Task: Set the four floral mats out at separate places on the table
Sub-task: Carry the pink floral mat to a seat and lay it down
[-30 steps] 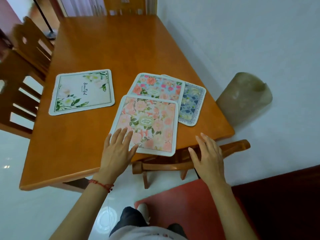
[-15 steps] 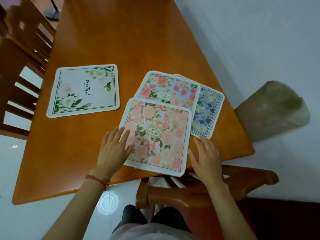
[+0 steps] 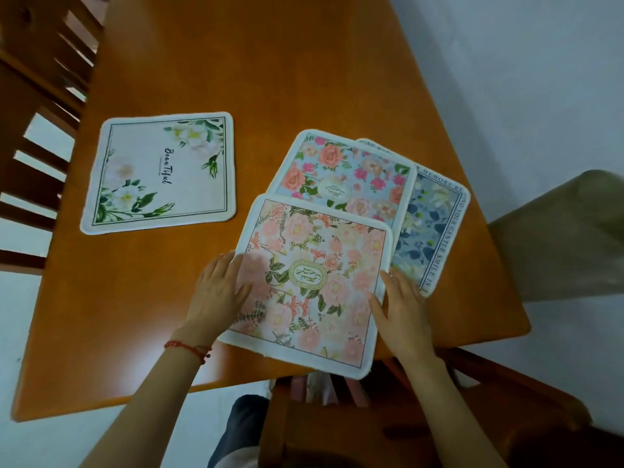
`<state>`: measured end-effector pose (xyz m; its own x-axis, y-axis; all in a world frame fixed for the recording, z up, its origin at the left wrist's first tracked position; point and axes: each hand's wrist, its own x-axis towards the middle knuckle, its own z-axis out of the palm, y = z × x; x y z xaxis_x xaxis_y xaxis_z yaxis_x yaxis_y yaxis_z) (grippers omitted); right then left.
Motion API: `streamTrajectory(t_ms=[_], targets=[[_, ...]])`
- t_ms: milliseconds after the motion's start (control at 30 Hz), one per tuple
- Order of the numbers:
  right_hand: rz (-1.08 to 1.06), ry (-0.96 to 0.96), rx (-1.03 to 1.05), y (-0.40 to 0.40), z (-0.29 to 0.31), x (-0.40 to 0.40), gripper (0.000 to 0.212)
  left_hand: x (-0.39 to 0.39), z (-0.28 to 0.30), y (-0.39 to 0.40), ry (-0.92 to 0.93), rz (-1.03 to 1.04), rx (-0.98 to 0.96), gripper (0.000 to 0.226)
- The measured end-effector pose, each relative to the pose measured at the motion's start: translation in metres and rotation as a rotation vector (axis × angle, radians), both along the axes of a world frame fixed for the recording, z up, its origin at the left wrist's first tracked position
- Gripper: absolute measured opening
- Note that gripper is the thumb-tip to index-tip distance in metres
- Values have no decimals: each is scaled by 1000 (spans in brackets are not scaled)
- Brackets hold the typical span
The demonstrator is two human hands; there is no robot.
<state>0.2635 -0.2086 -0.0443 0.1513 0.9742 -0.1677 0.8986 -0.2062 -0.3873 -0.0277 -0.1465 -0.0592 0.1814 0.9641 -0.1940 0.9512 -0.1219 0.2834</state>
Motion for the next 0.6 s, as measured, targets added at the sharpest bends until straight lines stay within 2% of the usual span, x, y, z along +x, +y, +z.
streamTrajectory(t_ms=[167, 367, 500, 600], targets=[[-156, 136, -21, 5, -9, -9, 49, -8, -12, 19, -95, 14, -66, 51], [-340, 220, -69, 10, -16, -19, 49, -6, -19, 33, -331, 180, -129, 38], [-402, 230, -53, 12, -26, -20, 34, -6, -24, 38, -367, 230, -138, 40], [-474, 313, -42, 13, -28, -18, 21, -5, -25, 42, -363, 260, -126, 37]])
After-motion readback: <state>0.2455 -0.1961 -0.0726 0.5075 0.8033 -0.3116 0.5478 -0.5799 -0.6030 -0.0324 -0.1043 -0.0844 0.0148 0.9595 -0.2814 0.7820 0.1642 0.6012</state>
